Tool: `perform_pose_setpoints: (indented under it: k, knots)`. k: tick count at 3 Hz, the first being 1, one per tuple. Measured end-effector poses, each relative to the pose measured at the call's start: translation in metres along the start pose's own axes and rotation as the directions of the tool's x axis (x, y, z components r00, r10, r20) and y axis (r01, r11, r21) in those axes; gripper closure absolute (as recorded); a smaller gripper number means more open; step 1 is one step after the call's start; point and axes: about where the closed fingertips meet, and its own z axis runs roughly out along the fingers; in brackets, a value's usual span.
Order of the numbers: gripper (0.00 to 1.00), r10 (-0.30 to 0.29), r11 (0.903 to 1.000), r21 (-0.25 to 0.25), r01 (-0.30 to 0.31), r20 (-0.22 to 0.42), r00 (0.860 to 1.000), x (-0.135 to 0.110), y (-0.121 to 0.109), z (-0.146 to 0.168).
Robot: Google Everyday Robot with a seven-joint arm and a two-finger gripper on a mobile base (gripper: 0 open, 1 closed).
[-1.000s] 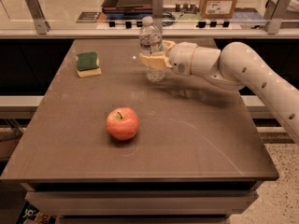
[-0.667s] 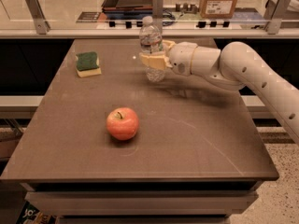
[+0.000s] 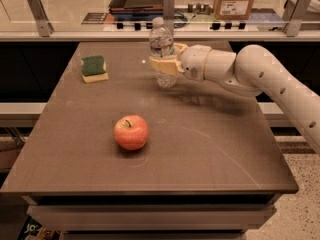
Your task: Place water bottle upright
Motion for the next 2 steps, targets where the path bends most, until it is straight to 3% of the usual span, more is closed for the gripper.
perform_pose_setpoints:
  k: [1,2]
  knots:
    - [1.00,0.000,1.0000,0.000,0.000,0.000,1.000,0.0000,0.0000,0.0000]
    - [0.84,0.000,1.0000,0.000,0.000,0.000,1.000,-0.0001,0.0001,0.0001]
